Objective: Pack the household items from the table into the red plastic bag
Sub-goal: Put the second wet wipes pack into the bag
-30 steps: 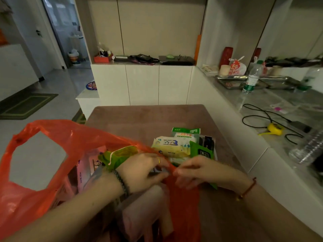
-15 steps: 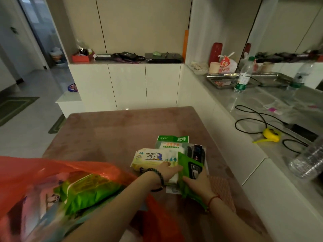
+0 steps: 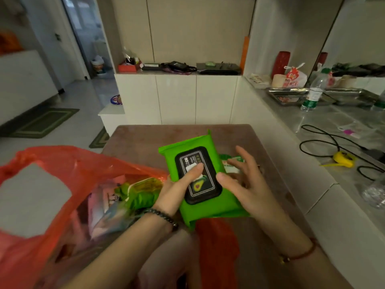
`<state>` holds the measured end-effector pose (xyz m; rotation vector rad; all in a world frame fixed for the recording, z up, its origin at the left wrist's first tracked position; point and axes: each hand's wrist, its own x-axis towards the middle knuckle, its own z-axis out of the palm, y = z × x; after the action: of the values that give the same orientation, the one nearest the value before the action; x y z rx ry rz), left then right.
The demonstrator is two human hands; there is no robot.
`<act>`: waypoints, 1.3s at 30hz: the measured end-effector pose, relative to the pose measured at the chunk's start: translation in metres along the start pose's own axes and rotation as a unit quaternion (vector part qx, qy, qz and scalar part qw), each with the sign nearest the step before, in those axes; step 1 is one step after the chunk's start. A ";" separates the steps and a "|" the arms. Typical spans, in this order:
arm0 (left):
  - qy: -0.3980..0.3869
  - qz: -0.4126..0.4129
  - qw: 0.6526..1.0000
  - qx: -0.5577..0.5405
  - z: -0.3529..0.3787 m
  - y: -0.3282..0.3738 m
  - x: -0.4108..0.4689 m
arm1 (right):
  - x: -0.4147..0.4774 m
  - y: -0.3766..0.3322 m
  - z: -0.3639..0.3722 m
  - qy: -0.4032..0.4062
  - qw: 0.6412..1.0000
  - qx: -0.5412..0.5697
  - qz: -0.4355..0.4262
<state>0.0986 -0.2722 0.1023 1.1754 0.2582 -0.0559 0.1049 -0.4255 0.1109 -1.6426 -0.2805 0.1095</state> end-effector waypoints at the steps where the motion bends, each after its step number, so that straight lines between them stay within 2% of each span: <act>1: 0.015 -0.021 0.999 0.019 -0.010 0.005 -0.009 | -0.001 -0.006 0.015 -0.055 0.996 0.032 0.066; 2: 0.038 -0.042 0.997 0.060 -0.020 0.011 -0.017 | -0.001 -0.010 0.030 -0.109 0.985 0.062 0.119; 4: 0.121 -0.026 0.977 0.173 -0.049 0.020 -0.035 | -0.002 -0.012 0.064 -0.167 0.969 0.111 0.143; 6: 0.148 0.097 0.936 0.304 -0.084 0.028 -0.061 | -0.002 -0.013 0.095 -0.185 0.961 0.146 0.146; 7: 0.150 0.152 0.886 0.411 -0.105 0.033 -0.075 | -0.002 -0.013 0.109 -0.193 0.954 0.166 0.158; 8: 0.182 0.189 0.815 0.516 -0.127 0.039 -0.089 | 0.000 -0.011 0.120 -0.195 0.948 0.180 0.177; 10: 0.273 0.246 0.636 0.678 -0.166 0.051 -0.097 | 0.006 -0.005 0.142 -0.184 0.940 0.185 0.220; 11: 0.312 0.259 0.571 0.714 -0.180 0.057 -0.100 | 0.009 -0.001 0.154 -0.181 0.937 0.177 0.243; 12: 0.336 0.262 0.539 0.727 -0.193 0.063 -0.099 | 0.011 0.002 0.167 -0.180 0.933 0.166 0.265; 13: 0.342 0.243 0.528 0.738 -0.204 0.069 -0.100 | 0.011 0.005 0.181 -0.178 0.928 0.158 0.286; 14: 0.341 0.200 0.540 0.743 -0.211 0.073 -0.101 | 0.012 0.006 0.195 -0.171 0.925 0.149 0.304; 15: 0.333 0.146 0.569 0.737 -0.219 0.075 -0.099 | 0.012 0.009 0.210 -0.158 0.927 0.135 0.313; 17: 0.290 0.050 0.672 0.680 -0.229 0.077 -0.093 | 0.012 0.016 0.236 -0.122 0.938 0.103 0.308; 18: 0.261 0.019 0.709 0.655 -0.229 0.077 -0.092 | 0.011 0.021 0.246 -0.105 0.943 0.090 0.302; 19: 0.247 0.027 0.719 0.649 -0.229 0.077 -0.091 | 0.009 0.025 0.253 -0.092 0.947 0.082 0.296; 21: 0.269 0.098 0.733 0.617 -0.232 0.078 -0.091 | 0.006 0.029 0.257 -0.077 0.951 0.084 0.289; 22: 0.296 0.146 0.758 0.563 -0.233 0.081 -0.091 | 0.004 0.029 0.255 -0.073 0.952 0.089 0.285; 25: 0.368 0.254 0.848 0.285 -0.235 0.104 -0.102 | 0.003 0.028 0.243 -0.060 0.956 0.101 0.268; 26: 0.371 0.272 0.865 0.200 -0.235 0.112 -0.108 | 0.001 0.028 0.240 -0.061 0.957 0.106 0.264; 28: 0.362 0.283 0.880 0.115 -0.232 0.125 -0.120 | -0.003 0.024 0.237 -0.081 0.954 0.118 0.262; 30: 0.352 0.292 0.883 0.108 -0.229 0.133 -0.129 | -0.006 0.021 0.238 -0.115 0.947 0.126 0.271; 32: 0.349 0.305 0.873 0.151 -0.226 0.138 -0.133 | -0.003 0.020 0.241 -0.160 0.945 0.094 0.269; 33: 0.345 0.304 0.868 0.189 -0.225 0.141 -0.132 | -0.001 0.022 0.242 -0.189 0.948 0.038 0.252; 35: 0.329 0.250 0.852 0.323 -0.223 0.145 -0.128 | 0.003 0.025 0.243 -0.256 0.939 -0.157 0.169; 36: 0.316 0.192 0.828 0.421 -0.222 0.147 -0.125 | 0.004 0.026 0.242 -0.281 0.919 -0.251 0.121; 37: 0.299 0.118 0.783 0.533 -0.222 0.149 -0.121 | 0.004 0.025 0.238 -0.302 0.896 -0.315 0.079; 38: 0.285 0.057 0.714 0.636 -0.220 0.149 -0.117 | 0.005 0.023 0.231 -0.324 0.880 -0.344 0.050; 39: 0.281 0.036 0.646 0.708 -0.216 0.147 -0.113 | 0.006 0.019 0.221 -0.349 0.870 -0.346 0.034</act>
<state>-0.0215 -0.0275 0.1836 2.8037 0.7998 0.2406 0.0599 -0.2115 0.0720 -2.2812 -0.8943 0.7387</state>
